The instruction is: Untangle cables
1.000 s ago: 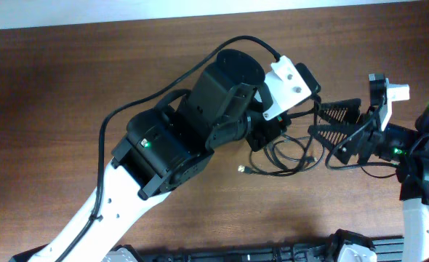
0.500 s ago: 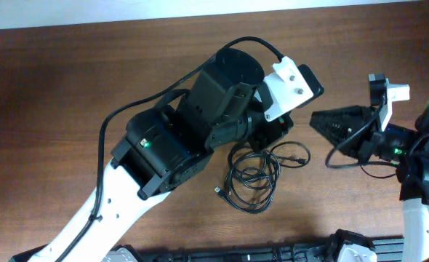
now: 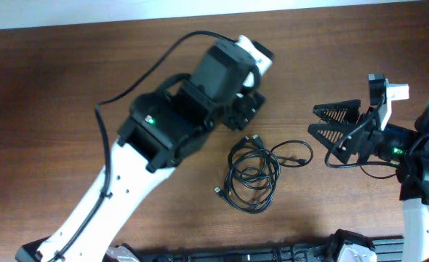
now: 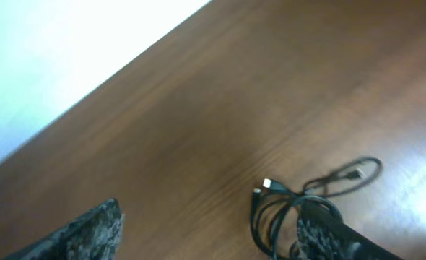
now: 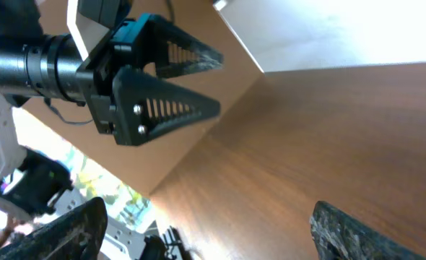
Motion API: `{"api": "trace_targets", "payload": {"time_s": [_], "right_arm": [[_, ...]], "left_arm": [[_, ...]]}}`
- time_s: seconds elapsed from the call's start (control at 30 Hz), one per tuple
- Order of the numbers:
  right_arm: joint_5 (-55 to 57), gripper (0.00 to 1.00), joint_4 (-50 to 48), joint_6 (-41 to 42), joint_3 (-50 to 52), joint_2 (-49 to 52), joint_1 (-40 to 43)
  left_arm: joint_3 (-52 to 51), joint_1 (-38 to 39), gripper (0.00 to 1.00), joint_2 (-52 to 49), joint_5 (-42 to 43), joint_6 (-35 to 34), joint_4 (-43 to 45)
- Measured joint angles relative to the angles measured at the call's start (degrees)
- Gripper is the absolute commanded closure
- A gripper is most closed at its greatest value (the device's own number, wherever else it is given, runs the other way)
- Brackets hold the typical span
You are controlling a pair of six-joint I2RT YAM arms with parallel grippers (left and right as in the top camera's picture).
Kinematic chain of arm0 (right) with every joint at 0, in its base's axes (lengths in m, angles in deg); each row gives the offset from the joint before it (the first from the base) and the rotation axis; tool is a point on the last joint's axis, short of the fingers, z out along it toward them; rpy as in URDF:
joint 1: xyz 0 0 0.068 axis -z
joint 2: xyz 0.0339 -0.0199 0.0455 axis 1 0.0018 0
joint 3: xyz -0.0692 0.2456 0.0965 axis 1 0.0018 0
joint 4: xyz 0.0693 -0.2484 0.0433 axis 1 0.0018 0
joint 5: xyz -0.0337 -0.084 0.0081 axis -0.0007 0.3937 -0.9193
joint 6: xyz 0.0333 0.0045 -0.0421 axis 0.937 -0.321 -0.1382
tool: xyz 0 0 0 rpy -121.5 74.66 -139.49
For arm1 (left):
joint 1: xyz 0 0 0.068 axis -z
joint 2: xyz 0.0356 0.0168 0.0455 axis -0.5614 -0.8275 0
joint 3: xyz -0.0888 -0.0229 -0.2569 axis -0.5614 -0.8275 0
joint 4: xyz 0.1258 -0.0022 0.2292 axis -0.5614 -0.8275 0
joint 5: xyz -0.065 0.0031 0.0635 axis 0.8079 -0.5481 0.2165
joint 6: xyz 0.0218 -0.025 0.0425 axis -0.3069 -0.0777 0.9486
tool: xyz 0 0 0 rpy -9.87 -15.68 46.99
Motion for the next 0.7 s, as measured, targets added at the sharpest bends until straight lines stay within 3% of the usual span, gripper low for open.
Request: {"api": "trace_targets", "payload": {"time_s": [0.33,0.7], "right_arm": [[14.5,0.01,4.9,5.1,0.0,0.0,-1.2],[39.8,0.01,5.4,6.6,-4.7,0.4,-22.7]], "left_arm": [[0.0,-7.6,0.05,0.0,-1.1,-9.0,-0.8],[0.0,-11.5,0.02,0.0,-2.6,-11.7,0.1]]}}
